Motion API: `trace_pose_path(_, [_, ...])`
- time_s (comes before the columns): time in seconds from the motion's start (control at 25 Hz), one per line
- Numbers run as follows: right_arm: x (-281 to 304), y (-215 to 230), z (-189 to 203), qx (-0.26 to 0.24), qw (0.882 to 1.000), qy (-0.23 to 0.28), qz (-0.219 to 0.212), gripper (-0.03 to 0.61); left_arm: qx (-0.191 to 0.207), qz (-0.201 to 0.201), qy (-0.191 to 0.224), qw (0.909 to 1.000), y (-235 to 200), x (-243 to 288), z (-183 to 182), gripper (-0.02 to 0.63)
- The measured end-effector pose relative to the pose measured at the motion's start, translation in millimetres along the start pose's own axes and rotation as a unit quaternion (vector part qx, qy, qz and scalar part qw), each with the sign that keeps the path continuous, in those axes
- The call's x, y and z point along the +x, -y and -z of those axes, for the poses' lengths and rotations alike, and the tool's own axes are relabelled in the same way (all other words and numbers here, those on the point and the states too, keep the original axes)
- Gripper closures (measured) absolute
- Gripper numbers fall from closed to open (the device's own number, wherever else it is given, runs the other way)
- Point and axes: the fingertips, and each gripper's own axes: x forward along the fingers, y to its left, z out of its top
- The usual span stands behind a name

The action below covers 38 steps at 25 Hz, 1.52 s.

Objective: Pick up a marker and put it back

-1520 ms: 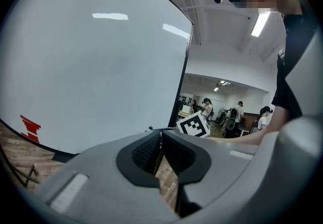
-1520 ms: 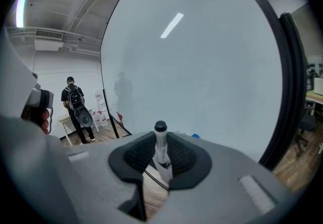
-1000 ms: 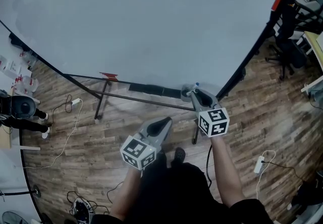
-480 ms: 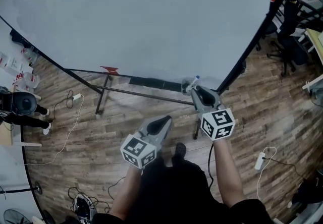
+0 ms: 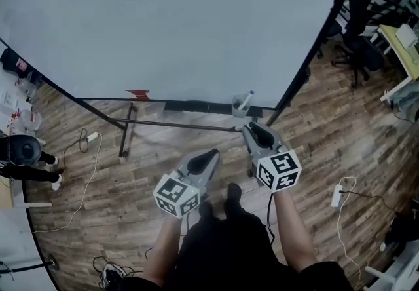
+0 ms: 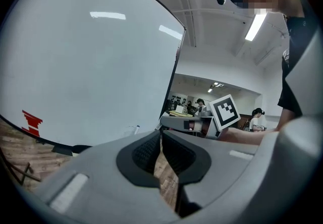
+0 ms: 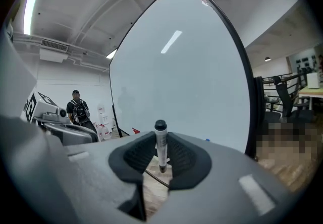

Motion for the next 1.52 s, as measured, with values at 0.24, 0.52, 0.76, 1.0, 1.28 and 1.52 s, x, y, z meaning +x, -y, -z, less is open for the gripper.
trace_pose_path(0.24, [-36.5, -46.0, -0.1, -0.001, 1.0, 0.008, 0.025, 0.503, -0.005, 0.022, 0.007, 0.9997, 5.0, -39.6, 3.9, 0.6])
trace_pose_path(0.52, [-77.0, -96.7, -4.9, -0.005, 0.998, 0.027, 0.048, 0.503, 0.001, 0.035, 0.011, 0.9993, 9.2, -80.0, 12.9, 0.601])
trace_pose_path(0.76, [-100.5, -125.8, 5.9, -0.011, 0.997, 0.027, 0.07, 0.503, 0.034, 0.034, 0.01, 0.9988, 11.3, -102.7, 16.5, 0.601])
trace_pose_path(1.0, [-118.2, -138.8, 11.2, -0.011, 0.996, 0.034, 0.08, 0.503, 0.049, 0.041, 0.026, 0.9976, 19.7, -112.3, 9.6, 0.601])
trace_pose_path(1.28, [-133.3, -142.7, 7.4, 0.002, 0.995, 0.046, 0.083, 0.503, 0.046, 0.038, 0.027, 0.9978, 25.3, -116.3, 6.7, 0.601])
trace_pose_path(1.52, [-132.9, -141.0, 11.9, 0.015, 0.995, 0.05, 0.084, 0.503, 0.046, 0.044, 0.021, 0.9977, 26.9, -111.5, 9.7, 0.601])
